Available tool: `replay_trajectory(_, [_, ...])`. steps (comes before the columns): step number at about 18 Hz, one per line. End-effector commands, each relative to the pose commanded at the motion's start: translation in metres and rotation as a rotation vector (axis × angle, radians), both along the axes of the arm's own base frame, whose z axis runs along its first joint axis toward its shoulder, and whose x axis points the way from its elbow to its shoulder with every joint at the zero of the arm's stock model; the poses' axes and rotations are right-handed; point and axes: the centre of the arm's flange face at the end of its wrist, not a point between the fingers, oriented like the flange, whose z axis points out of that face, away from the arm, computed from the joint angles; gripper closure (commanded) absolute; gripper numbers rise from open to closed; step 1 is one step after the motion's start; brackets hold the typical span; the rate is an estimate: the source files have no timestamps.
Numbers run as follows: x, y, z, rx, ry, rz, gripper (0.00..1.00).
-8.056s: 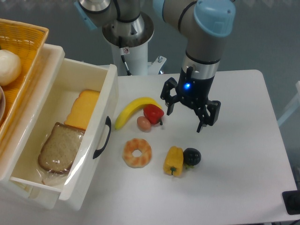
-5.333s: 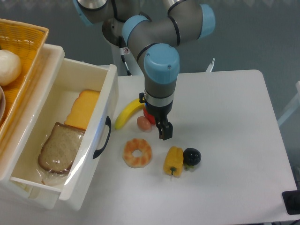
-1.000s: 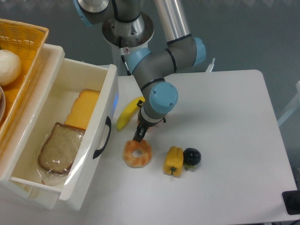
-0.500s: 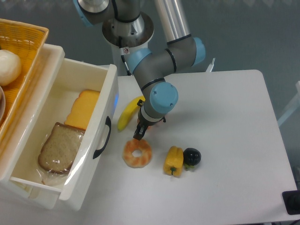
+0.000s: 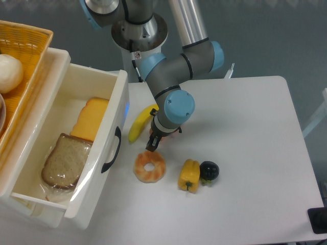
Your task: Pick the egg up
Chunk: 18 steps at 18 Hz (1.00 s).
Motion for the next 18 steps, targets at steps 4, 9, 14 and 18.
replay_trajectory(4, [-0.001, 0.002, 0.002, -0.001, 0.004, 0.002, 0.59])
replay_trajectory(9, [-0.004, 0.002, 0.005, 0.003, 0.011, 0.007, 0.69])
replay_trajectory(14, [-0.014, 0.009, 0.024, 0.009, 0.051, 0.009, 0.69])
replay_trajectory(18, [-0.033, 0.021, 0.082, 0.054, 0.125, 0.063, 0.69])
